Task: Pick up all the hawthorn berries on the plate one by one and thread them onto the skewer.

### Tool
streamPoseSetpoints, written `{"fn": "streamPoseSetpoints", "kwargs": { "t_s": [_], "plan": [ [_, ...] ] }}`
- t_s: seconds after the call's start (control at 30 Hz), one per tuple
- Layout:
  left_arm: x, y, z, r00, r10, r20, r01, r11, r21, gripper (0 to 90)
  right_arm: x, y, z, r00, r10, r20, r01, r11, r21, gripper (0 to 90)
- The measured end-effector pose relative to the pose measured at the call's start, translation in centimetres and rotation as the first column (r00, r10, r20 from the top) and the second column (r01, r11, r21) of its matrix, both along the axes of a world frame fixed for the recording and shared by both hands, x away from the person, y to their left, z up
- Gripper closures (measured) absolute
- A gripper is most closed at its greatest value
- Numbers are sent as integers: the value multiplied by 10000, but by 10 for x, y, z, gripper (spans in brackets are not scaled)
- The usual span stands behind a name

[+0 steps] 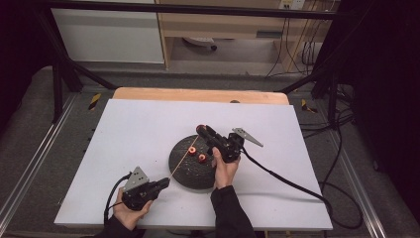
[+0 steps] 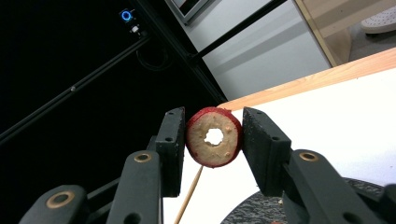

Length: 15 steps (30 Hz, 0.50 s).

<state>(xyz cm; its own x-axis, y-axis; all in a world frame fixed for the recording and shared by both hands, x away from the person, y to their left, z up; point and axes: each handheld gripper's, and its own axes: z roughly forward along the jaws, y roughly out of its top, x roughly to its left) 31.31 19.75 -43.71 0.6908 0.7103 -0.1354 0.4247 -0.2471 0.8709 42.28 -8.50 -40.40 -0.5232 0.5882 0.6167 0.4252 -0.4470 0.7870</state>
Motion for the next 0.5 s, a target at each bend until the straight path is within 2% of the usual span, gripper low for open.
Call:
{"fn": "streamPoseSetpoints", "kwargs": {
  "t_s": [0.5],
  "plan": [
    [-2, -15, 3, 9980, 594, -205, -601, 9976, -349, 885, -2, 2, -3, 10000, -59, -74, 60, 9998, 172, 611]
  ]
}}
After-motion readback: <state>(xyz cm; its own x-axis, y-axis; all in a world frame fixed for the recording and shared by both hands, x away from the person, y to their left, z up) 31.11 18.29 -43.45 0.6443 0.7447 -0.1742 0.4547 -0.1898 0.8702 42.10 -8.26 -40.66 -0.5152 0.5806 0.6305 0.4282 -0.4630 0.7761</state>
